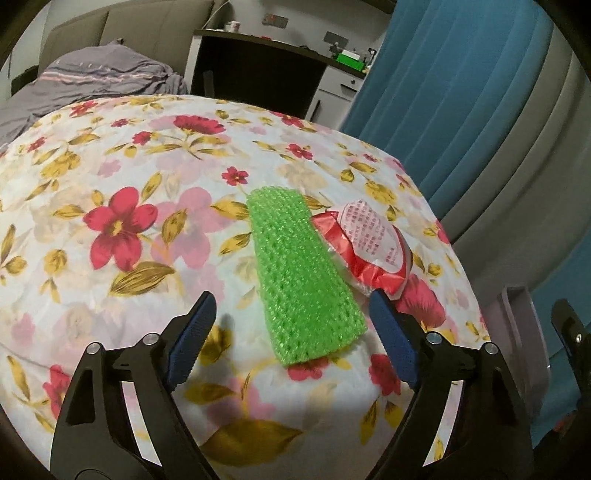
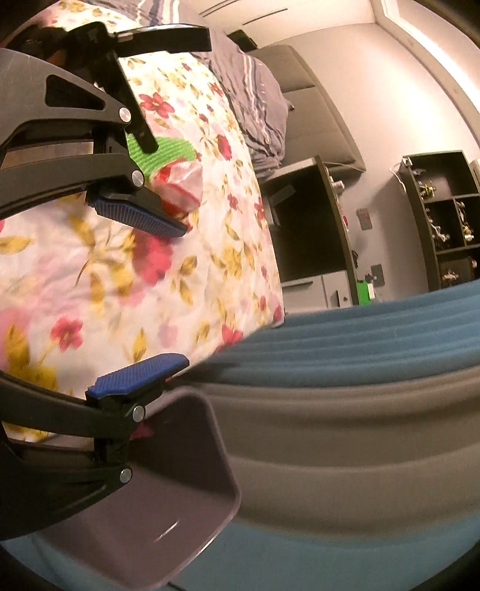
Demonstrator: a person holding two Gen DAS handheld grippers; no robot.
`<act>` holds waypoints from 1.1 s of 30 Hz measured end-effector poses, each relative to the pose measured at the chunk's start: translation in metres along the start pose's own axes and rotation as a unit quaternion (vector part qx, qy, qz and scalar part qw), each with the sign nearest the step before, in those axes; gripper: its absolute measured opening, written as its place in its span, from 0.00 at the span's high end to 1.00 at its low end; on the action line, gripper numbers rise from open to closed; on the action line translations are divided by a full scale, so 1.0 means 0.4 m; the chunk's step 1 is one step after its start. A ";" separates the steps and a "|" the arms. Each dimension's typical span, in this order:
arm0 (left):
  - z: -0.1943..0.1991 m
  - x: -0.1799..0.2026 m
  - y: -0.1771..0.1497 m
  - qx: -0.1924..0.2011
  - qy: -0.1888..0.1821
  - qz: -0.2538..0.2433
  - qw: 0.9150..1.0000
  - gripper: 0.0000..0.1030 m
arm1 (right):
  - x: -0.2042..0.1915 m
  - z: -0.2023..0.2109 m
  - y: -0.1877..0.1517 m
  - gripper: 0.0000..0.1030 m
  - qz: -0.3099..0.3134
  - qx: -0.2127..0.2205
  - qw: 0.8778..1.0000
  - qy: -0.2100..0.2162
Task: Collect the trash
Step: 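Move both tools back to the remaining items on the bed, then grasp the green mesh sleeve with the left tool while the right tool grasps the red-white wrapper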
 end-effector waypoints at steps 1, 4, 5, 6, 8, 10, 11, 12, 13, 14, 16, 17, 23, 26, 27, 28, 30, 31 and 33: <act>-0.006 0.002 0.002 -0.002 -0.002 -0.001 1.000 0.29 | -0.014 -0.012 0.004 0.37 0.002 -0.001 1.000 0.004; -0.030 -0.003 0.006 -0.018 -0.014 0.010 1.000 0.46 | -0.045 -0.039 0.008 0.37 0.009 -0.005 1.000 0.012; -0.039 -0.006 0.005 -0.025 -0.020 0.017 0.999 0.49 | -0.054 -0.047 0.008 0.37 0.012 -0.007 1.000 0.015; -0.041 -0.008 0.005 -0.023 -0.022 0.018 0.999 0.54 | -0.064 -0.056 0.008 0.37 0.015 -0.010 1.000 0.017; -0.047 -0.009 0.002 -0.028 -0.025 0.010 0.999 0.67 | -0.084 -0.075 0.005 0.37 0.022 -0.017 0.999 0.022; -0.046 -0.015 0.000 -0.027 -0.030 0.010 0.999 0.83 | -0.104 -0.094 0.001 0.37 0.030 -0.023 0.999 0.026; -0.044 -0.021 0.000 -0.027 -0.034 0.011 0.999 0.84 | -0.113 -0.101 -0.002 0.37 0.033 -0.025 0.999 0.027; -0.037 -0.029 0.001 -0.022 -0.035 0.013 0.999 0.86 | -0.122 -0.109 -0.005 0.37 0.036 -0.027 0.999 0.028; -0.027 -0.036 0.003 -0.016 -0.034 0.013 0.999 0.87 | -0.132 -0.120 -0.007 0.37 0.039 -0.030 0.998 0.031; -0.017 -0.041 0.006 -0.010 -0.033 0.013 0.999 0.88 | -0.139 -0.127 -0.011 0.37 0.041 -0.033 0.998 0.033; 0.013 -0.058 0.018 0.006 -0.023 0.013 1.000 0.88 | -0.160 -0.149 -0.017 0.37 0.045 -0.040 0.997 0.038; 0.032 -0.070 0.026 0.017 -0.019 0.014 1.000 0.88 | -0.171 -0.158 -0.022 0.37 0.047 -0.045 0.997 0.042; 0.128 -0.140 0.044 0.078 0.039 0.003 0.996 0.88 | -0.245 -0.230 -0.062 0.37 0.069 -0.083 0.992 0.059; 0.145 -0.161 0.044 0.094 0.059 0.001 0.994 0.88 | -0.267 -0.256 -0.071 0.37 0.074 -0.092 0.991 0.061; 0.147 -0.167 0.047 0.096 0.063 0.000 0.993 0.88 | -0.271 -0.261 -0.070 0.37 0.075 -0.094 0.991 0.062; 0.150 -0.172 0.049 0.101 0.070 -0.002 0.992 0.88 | -0.278 -0.269 -0.072 0.37 0.078 -0.097 0.990 0.060; 0.151 -0.177 0.049 0.103 0.067 0.000 0.992 0.88 | -0.287 -0.281 -0.075 0.37 0.084 -0.103 0.989 0.059; 0.151 -0.180 0.049 0.102 0.062 0.005 0.993 0.88 | -0.291 -0.288 -0.077 0.37 0.087 -0.107 0.989 0.059; 0.148 -0.185 0.048 0.101 0.057 0.009 0.993 0.88 | -0.295 -0.297 -0.076 0.37 0.087 -0.113 0.988 0.061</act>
Point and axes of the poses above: each gripper's, at about its wrist camera, not at the fingertips, and z roughly against the way its jaws point, x to its right, y to its top, the point moved 3 cm from there along -z, roughly the way its jaws point, and after that the axes turned 1 degree about z, right-handed, at the moved point
